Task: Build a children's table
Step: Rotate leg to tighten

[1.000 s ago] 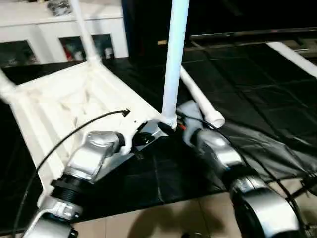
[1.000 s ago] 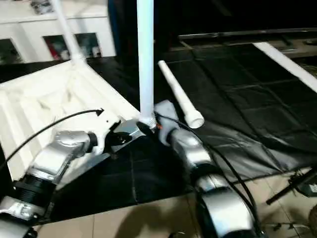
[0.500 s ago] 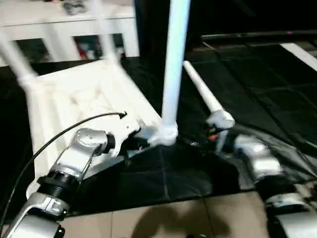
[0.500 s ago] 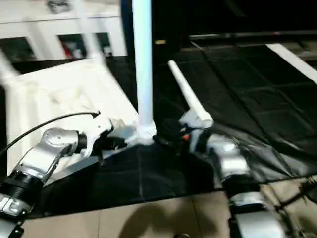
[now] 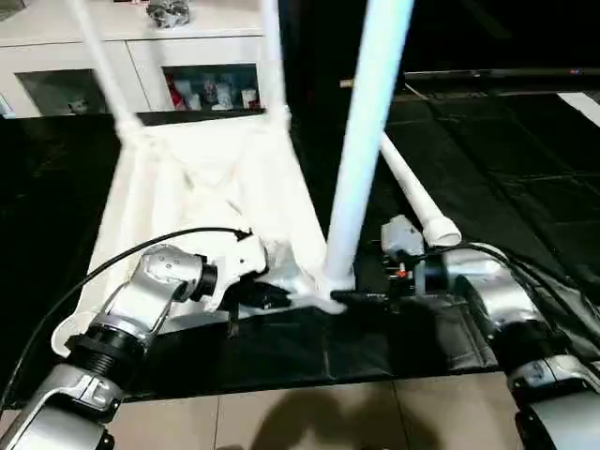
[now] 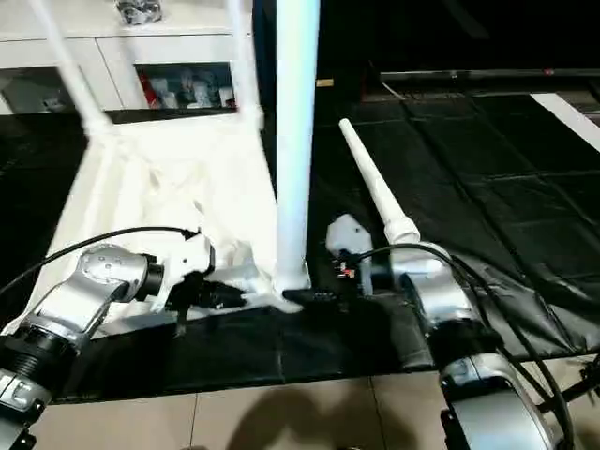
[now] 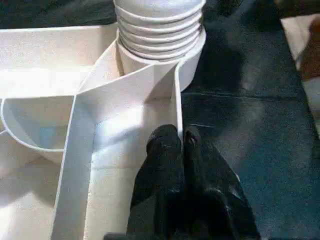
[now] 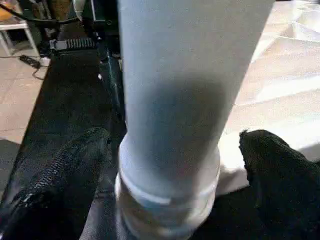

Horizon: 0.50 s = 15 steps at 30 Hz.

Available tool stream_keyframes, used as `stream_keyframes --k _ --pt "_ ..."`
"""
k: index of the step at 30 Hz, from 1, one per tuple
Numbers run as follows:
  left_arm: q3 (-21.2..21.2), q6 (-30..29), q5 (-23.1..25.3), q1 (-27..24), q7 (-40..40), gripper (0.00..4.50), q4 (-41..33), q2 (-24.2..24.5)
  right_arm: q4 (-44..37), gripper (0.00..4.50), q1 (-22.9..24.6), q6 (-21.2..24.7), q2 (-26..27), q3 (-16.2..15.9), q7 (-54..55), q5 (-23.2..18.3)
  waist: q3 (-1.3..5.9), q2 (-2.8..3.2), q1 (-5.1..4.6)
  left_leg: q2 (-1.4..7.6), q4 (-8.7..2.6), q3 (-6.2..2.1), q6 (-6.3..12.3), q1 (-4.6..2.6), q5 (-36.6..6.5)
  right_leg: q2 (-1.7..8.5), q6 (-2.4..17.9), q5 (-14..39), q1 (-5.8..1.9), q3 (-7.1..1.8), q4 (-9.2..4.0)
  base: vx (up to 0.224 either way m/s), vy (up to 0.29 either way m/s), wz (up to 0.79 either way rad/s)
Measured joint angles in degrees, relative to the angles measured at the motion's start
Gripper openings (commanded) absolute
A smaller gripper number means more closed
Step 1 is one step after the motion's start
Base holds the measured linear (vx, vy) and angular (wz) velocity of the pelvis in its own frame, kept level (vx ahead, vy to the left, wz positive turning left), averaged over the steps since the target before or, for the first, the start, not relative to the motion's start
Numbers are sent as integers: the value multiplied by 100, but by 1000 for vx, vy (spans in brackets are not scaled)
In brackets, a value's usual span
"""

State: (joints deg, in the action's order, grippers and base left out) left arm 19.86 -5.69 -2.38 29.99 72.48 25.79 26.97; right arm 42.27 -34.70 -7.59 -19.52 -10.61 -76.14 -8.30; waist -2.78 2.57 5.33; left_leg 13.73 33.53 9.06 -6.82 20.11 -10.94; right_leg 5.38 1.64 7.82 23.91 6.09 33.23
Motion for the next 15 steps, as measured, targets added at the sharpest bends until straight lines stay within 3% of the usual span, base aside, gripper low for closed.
stream_keyframes --k 15 --pt "127 134 69 -13 196 0 -83 9 72 322 -44 296 23 -133 -490 -4 1 -3 -3 1 5 48 2 -4 0 0 -3 2 2 -45 5 0 0 0"
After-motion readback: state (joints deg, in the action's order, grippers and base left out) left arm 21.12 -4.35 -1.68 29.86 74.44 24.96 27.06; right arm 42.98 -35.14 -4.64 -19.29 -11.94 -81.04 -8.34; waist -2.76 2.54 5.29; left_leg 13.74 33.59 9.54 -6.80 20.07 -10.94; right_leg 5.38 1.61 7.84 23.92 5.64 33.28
